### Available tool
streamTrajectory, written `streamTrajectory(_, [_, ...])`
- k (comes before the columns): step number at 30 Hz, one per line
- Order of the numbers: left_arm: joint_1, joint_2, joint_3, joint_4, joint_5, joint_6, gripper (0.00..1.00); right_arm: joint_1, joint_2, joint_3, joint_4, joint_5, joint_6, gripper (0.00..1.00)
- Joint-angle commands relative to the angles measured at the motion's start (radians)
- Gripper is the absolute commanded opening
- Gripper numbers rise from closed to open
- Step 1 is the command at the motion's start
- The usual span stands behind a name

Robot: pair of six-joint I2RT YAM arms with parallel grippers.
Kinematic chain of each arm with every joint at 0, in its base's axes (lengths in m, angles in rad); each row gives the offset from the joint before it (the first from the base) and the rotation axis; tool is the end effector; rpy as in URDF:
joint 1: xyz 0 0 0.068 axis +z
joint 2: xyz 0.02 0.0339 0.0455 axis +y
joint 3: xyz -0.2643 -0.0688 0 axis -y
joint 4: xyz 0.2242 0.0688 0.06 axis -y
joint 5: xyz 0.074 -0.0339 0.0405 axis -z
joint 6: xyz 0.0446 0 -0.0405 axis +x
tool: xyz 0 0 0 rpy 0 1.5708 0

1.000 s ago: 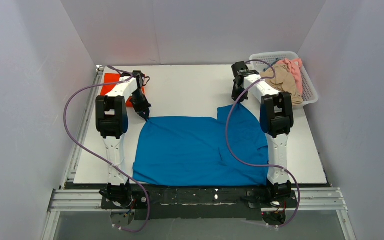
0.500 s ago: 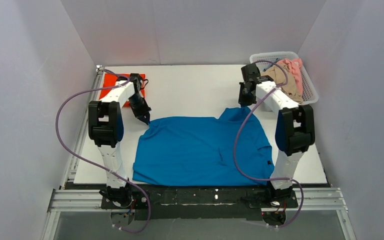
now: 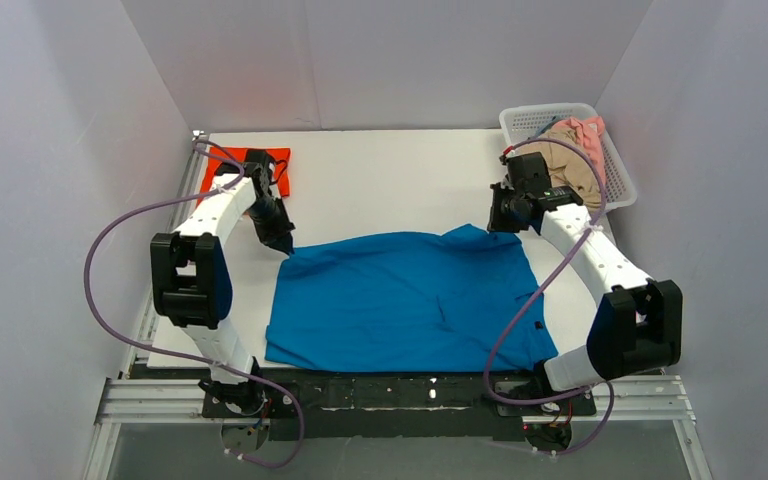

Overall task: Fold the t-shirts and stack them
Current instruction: Fold the other side of the tshirt into a rectangle

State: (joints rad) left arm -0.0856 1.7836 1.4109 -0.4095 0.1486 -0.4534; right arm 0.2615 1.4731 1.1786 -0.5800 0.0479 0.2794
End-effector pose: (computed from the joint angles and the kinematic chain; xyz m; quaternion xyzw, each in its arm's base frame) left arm 0.3883 -0.0399 0.2628 -0.1403 0.9104 -0.1681 0.3510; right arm 0.2925 0.0761 0.2779 0.0166 0.9396 0.0694 0.3347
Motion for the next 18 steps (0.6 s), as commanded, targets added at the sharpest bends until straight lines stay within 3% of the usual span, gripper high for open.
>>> streamTrajectory(1, [-0.003, -0.075, -0.022, -0.145, 0.000, 0.076, 0.00, 0.002, -0.102, -0.059, -0.005, -0.028, -0.020, 0.01])
streamTrajectory(11, [-0.002, -0.227, -0.201, -0.140, -0.026, 0.043, 0.00, 0.002, -0.297, -0.195, -0.098, -0.070, -0.006, 0.01])
streamTrajectory(18, [-0.003, -0.323, -0.310, -0.101, 0.027, -0.002, 0.00, 0.002, -0.410, -0.278, -0.148, -0.131, 0.019, 0.01])
